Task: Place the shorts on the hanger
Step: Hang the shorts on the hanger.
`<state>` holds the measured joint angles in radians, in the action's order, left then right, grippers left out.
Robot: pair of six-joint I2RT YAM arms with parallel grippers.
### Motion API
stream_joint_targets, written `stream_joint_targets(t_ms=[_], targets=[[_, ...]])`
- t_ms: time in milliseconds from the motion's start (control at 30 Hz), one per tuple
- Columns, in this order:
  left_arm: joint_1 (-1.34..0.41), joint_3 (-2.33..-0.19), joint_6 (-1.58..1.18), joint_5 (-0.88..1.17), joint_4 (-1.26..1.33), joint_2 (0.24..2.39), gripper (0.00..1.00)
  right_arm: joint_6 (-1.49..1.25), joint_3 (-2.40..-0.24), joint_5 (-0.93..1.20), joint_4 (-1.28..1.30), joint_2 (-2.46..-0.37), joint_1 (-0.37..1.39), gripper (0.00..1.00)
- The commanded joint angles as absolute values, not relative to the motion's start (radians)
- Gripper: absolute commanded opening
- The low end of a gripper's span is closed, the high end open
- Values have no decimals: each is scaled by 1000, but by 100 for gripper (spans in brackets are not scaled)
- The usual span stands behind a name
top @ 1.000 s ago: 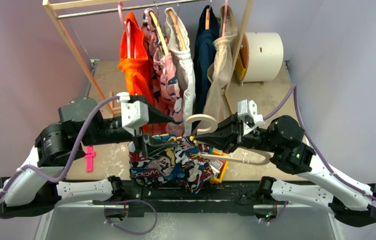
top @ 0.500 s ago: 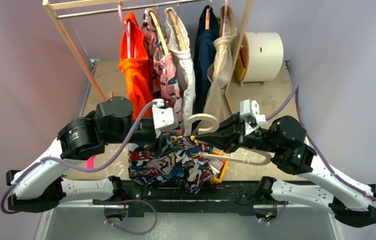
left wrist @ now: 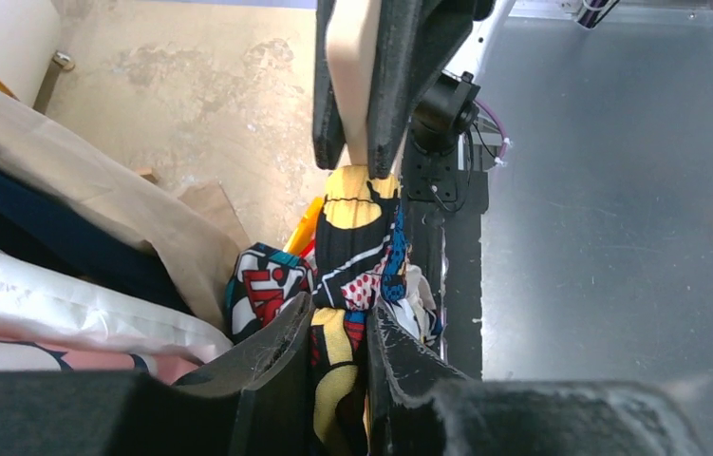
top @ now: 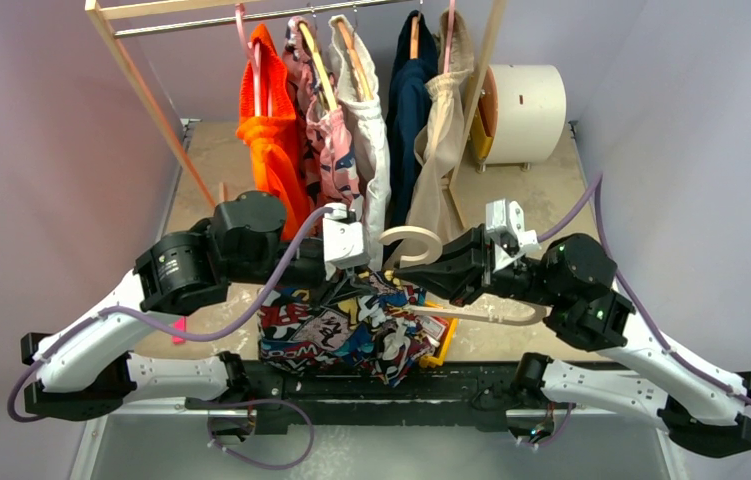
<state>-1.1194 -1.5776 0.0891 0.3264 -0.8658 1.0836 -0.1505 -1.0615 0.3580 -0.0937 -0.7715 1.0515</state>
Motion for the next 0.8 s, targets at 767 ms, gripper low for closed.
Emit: stream_joint_targets(t_ms=[767], targets=[[-1114, -1546, 59, 407, -687, 1131, 37, -175, -1071, 391, -233, -775, 1057, 0]])
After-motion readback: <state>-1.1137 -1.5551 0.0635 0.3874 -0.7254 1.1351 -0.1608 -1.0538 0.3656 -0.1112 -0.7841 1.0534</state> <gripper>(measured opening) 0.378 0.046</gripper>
